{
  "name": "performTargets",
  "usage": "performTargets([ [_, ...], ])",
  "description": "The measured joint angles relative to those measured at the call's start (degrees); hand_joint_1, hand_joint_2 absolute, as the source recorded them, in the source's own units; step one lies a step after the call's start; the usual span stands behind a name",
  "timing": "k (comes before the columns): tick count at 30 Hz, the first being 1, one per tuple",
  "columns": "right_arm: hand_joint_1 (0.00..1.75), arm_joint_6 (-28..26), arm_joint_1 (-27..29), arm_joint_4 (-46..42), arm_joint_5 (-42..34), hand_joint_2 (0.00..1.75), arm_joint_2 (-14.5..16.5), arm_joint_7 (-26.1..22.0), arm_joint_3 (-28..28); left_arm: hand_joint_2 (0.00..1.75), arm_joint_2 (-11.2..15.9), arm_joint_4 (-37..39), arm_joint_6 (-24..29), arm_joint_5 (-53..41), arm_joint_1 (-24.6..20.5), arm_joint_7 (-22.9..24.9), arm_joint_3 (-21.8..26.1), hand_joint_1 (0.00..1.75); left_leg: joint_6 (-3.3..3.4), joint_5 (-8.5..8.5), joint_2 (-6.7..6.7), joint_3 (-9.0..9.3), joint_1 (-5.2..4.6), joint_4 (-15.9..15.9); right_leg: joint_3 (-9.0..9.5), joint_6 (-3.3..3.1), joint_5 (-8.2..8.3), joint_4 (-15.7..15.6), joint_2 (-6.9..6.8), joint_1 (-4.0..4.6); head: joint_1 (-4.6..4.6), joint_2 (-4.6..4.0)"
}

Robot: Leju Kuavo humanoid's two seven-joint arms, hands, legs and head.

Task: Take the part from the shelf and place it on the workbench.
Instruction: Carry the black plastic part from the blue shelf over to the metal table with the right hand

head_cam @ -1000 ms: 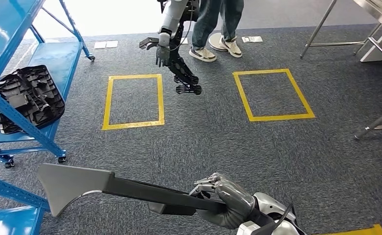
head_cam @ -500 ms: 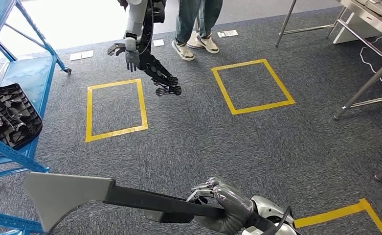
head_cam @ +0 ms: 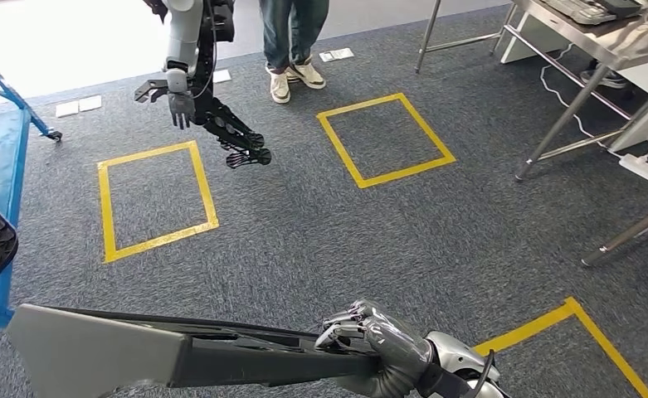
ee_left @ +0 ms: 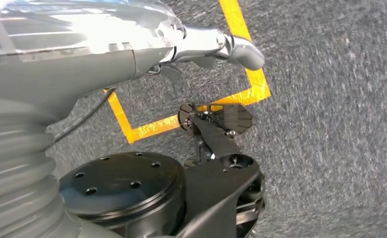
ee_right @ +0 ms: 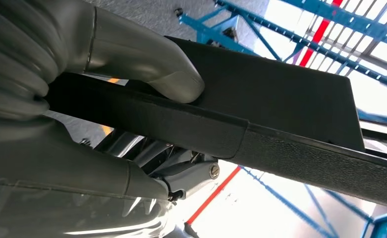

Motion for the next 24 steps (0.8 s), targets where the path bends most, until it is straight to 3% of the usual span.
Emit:
performTargets([
  [1, 1.75, 0.0, 0.0, 0.0, 0.1, 1.75, 0.0, 0.0, 0.0, 1.75, 0.0, 0.0, 0.0, 0.0, 0.0, 0.0, 0.0, 0.00, 0.08, -0.06, 0.80, 0.01, -0.05, 0.0, -1.57, 0.04, -0.95, 3.1, -0.21, -0.01, 0.00, 0.00],
  [2, 1.75, 0.0, 0.0, 0.0, 0.1, 1.75, 0.0, 0.0, 0.0, 1.75, 0.0, 0.0, 0.0, 0.0, 0.0, 0.0, 0.0, 0.00, 0.13, -0.13, 1.53, 0.04, -0.08, 0.0, -2.31, 0.07, -0.90, 4.4, -0.34, -0.01, 0.00, 0.00],
  [3, 1.75, -0.2, 0.1, 0.0, 0.2, 1.75, -0.1, 0.0, 0.0, 1.75, 0.0, 0.0, 0.0, 0.0, 0.0, 0.0, 0.0, 0.00, 0.13, -0.21, 2.19, 0.11, -0.09, 0.0, -1.96, 0.07, 0.15, 3.6, -0.51, 0.00, 0.00, 0.00],
  [5, 1.75, -0.7, 0.1, -0.3, 0.5, 1.75, -0.1, 0.0, -0.1, 1.75, 0.0, 0.0, 0.0, -0.1, -0.1, -0.1, 0.0, 0.00, -0.03, -0.46, 3.24, 0.41, -0.13, 0.0, 1.49, -0.06, 3.99, -3.3, -2.01, 0.10, 0.01, 0.00],
  [7, 1.75, -1.5, 0.1, -0.8, 1.0, 1.75, -0.2, -0.1, -0.2, 1.75, 0.0, 0.0, 0.0, -0.1, -0.1, -0.1, 0.0, 0.00, -0.46, -0.78, 4.09, 0.67, -0.41, 0.1, 4.55, -0.40, 6.13, -9.6, -4.10, 0.57, 0.00, 0.00],
  [8, 1.75, -1.9, 0.1, -1.1, 1.1, 1.75, -0.2, -0.1, -0.3, 1.75, 0.0, 0.0, 0.0, -0.1, -0.1, 0.0, 0.0, 0.00, -0.70, -0.91, 4.48, 0.80, -0.55, 0.1, 5.07, -0.62, 6.27, -10.8, -4.67, 0.78, -0.02, 0.00],
  [11, 1.75, -2.5, 0.4, -1.9, 1.5, 1.75, -0.4, -0.1, -0.8, 1.75, 0.0, 0.0, 0.0, 0.0, -0.2, 0.0, 0.0, 0.00, -1.53, -1.36, 5.23, 1.39, -0.59, 0.0, 5.18, -1.38, 6.20, -11.2, -3.45, 0.81, -0.07, 0.00],
  [13, 1.75, -2.7, 0.5, -2.6, 1.6, 1.75, -0.6, -0.1, -1.2, 1.75, 0.0, 0.0, 0.0, 0.1, -0.3, -0.1, 0.0, 0.00, -1.96, -3.20, 3.34, 0.69, -0.41, 2.5, 5.53, -2.11, 6.32, -11.5, -2.60, 0.44, -0.09, 0.00],
  [15, 1.75, -2.7, 0.4, -2.9, 1.6, 1.75, -0.7, -0.1, -1.5, 1.75, 0.0, 0.0, 0.0, 0.1, -0.2, -0.1, 0.0, 0.00, -2.09, -6.67, 0.96, -2.43, -0.29, 9.6, 5.72, -2.60, 6.28, -11.6, -1.68, 0.30, -0.12, 0.00],
  [16, 1.75, -2.7, 0.4, -3.0, 1.6, 1.75, -0.8, -0.1, -1.6, 1.75, 0.0, 0.0, 0.0, 0.1, -0.1, -0.1, 0.0, 0.00, -2.15, -8.07, 0.49, -4.24, -0.26, 13.3, 5.77, -2.69, 6.26, -11.5, -1.12, 0.30, -0.13, 0.00],
  [17, 1.75, -2.7, 0.5, -3.0, 1.6, 1.75, -0.8, -0.1, -1.7, 1.75, 0.0, 0.0, 0.0, 0.1, 0.0, -0.1, 0.0, 0.00, -2.20, -8.53, 0.31, -5.52, -0.22, 15.7, 5.83, -2.70, 6.25, -11.5, -0.49, 0.29, -0.13, 0.00],
  [18, 1.75, -2.7, 0.6, -3.1, 1.6, 1.75, -0.9, -0.1, -1.8, 1.75, 0.0, 0.0, 0.0, 0.1, 0.0, -0.1, 0.0, 0.00, -2.23, -7.82, 0.26, -5.82, -0.15, 16.0, 5.89, -2.68, 6.22, -11.5, 0.18, 0.26, -0.13, 0.00],
  [20, 1.75, -2.7, 0.6, -3.2, 1.6, 1.75, -1.1, -0.1, -1.9, 1.75, 0.0, 0.0, -0.1, 0.2, 0.0, -0.2, 0.0, 0.00, -2.31, -3.71, -0.55, -3.51, 0.19, 10.1, 6.08, -2.42, 6.05, -11.3, 1.51, 0.07, -0.11, 0.00],
  [21, 1.75, -2.7, 0.6, -3.3, 1.7, 1.75, -1.2, 0.0, -2.0, 1.75, 0.0, 0.0, -0.1, 0.2, 0.0, -0.2, 0.0, 0.00, -2.40, -1.98, -1.94, -1.94, 0.47, 6.2, 6.05, -2.14, 5.88, -11.0, 2.12, 0.03, -0.12, 0.00],
  [23, 1.75, -2.7, 0.7, -3.5, 1.9, 1.75, -1.5, 0.0, -2.1, 1.75, 0.0, 0.0, -0.1, 0.2, 0.0, -0.2, 0.0, 0.00, -2.41, -0.48, -4.27, -0.14, 0.78, 1.6, 5.66, -1.39, 5.74, -10.6, 3.24, -0.04, -0.08, 0.00],
  [24, 1.75, -2.7, 0.8, -3.6, 1.9, 1.75, -1.7, 0.0, -2.1, 1.75, 0.0, 0.0, -0.1, 0.2, 0.1, -0.2, 0.0, 0.00, -2.22, -0.70, -4.75, -0.04, 0.69, 1.2, 5.43, -0.99, 5.84, -10.6, 3.73, -0.12, -0.07, 0.00],
])
